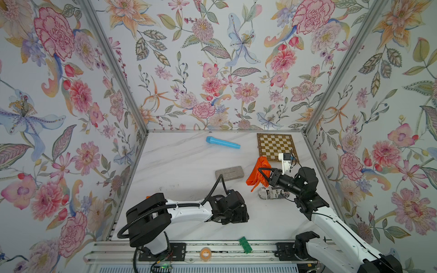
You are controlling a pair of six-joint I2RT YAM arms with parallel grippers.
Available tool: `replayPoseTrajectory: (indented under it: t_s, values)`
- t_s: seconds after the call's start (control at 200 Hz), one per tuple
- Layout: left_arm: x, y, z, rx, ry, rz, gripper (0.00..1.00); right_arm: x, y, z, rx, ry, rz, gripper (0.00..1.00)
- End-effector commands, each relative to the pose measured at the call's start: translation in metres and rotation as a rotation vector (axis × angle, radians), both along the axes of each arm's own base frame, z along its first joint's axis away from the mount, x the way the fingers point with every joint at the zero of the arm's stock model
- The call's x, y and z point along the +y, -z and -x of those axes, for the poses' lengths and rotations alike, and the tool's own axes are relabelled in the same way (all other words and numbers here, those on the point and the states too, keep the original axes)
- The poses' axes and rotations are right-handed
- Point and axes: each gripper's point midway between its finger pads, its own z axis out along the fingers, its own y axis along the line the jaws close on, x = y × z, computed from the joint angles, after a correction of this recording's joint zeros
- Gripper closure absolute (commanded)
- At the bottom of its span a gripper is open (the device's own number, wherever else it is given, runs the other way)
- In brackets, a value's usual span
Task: Wipe the eyeglass case
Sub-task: Place the eyeglass case at the center of the board, then pick up the eyeglass case from the center of the board.
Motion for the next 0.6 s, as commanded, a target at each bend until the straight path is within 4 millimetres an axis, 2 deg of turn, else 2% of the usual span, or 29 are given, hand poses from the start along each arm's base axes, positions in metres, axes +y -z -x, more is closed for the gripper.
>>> replayPoseTrajectory:
  t_s: [0.0,0.025,0.04,0.135,0.16,0.185,0.275,0.37,0.505,0.596]
  values:
    - [-0.005,-0.015,0.007,-0.029,0.066,0.009,0.13,-0.006,-0.004,0.0,-0.011,0.029,-0.004,1.0]
    - [-0.002,-0.016,0.005,-0.048,0.074,-0.005,0.13,-0.007,-0.004,0.0,-0.012,0.032,-0.002,1.0]
    - [0.0,-0.027,0.003,-0.075,0.073,0.008,0.13,-0.008,-0.004,-0.001,-0.013,0.036,-0.001,1.0]
    - [0.011,-0.048,-0.008,-0.207,0.114,-0.011,0.11,-0.011,-0.003,-0.007,-0.003,0.059,0.002,1.0]
    - [0.011,-0.055,-0.009,-0.233,0.135,-0.001,0.1,-0.011,-0.004,-0.009,0.0,0.059,0.003,1.0]
    - [0.01,-0.062,-0.011,-0.256,0.162,0.013,0.02,-0.011,-0.005,-0.01,0.002,0.06,0.005,1.0]
    - [0.009,-0.09,-0.012,-0.345,0.286,0.041,0.01,-0.01,-0.009,-0.016,0.005,0.061,0.017,1.0]
    - [0.027,-0.115,-0.034,-0.535,0.366,-0.062,0.01,-0.008,-0.013,-0.023,0.007,0.057,0.036,1.0]
    - [0.06,-0.125,-0.08,-0.655,0.458,-0.184,0.01,-0.006,-0.016,-0.032,0.022,0.056,0.044,1.0]
    - [0.076,-0.119,-0.091,-0.704,0.595,-0.269,0.01,-0.007,-0.021,-0.036,0.017,0.073,0.042,1.0]
